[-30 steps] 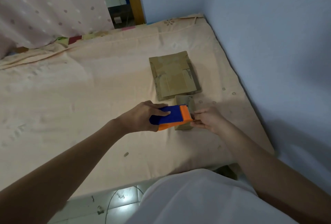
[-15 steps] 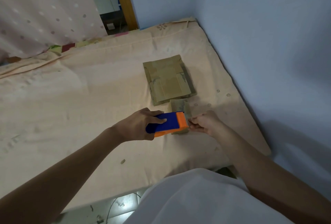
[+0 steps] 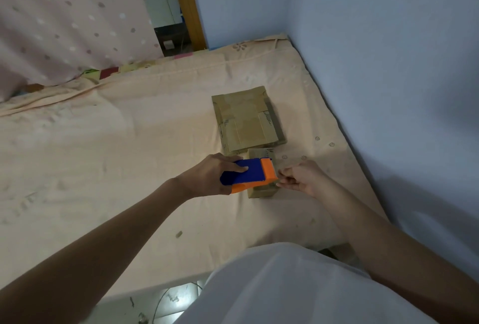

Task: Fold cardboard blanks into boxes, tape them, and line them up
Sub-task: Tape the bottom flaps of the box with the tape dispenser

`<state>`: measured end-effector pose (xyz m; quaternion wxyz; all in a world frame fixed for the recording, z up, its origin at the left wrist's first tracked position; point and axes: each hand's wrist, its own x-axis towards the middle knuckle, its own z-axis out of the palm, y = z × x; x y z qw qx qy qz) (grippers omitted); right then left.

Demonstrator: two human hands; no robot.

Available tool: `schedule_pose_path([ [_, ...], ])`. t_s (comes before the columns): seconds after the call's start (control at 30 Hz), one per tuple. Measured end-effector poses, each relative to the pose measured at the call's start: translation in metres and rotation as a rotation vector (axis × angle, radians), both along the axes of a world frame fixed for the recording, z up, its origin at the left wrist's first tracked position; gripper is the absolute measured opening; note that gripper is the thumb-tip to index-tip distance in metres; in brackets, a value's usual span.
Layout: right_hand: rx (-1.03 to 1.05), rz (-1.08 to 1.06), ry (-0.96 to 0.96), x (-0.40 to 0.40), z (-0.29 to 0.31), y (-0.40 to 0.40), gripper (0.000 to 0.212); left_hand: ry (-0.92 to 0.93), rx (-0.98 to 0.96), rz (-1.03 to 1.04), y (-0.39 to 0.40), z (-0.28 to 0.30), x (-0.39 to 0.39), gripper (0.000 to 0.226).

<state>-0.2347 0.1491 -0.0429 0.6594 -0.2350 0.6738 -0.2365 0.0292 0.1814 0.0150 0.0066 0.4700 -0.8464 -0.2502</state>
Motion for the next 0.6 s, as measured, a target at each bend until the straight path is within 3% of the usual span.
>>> schedule_pose_path([
  [0.6,-0.011,-0.014,-0.019,0.0040,-0.0072,-0.0020,0.003,0.111,0.021,-0.003,0.0022,-0.0074,0.0100,0.058],
])
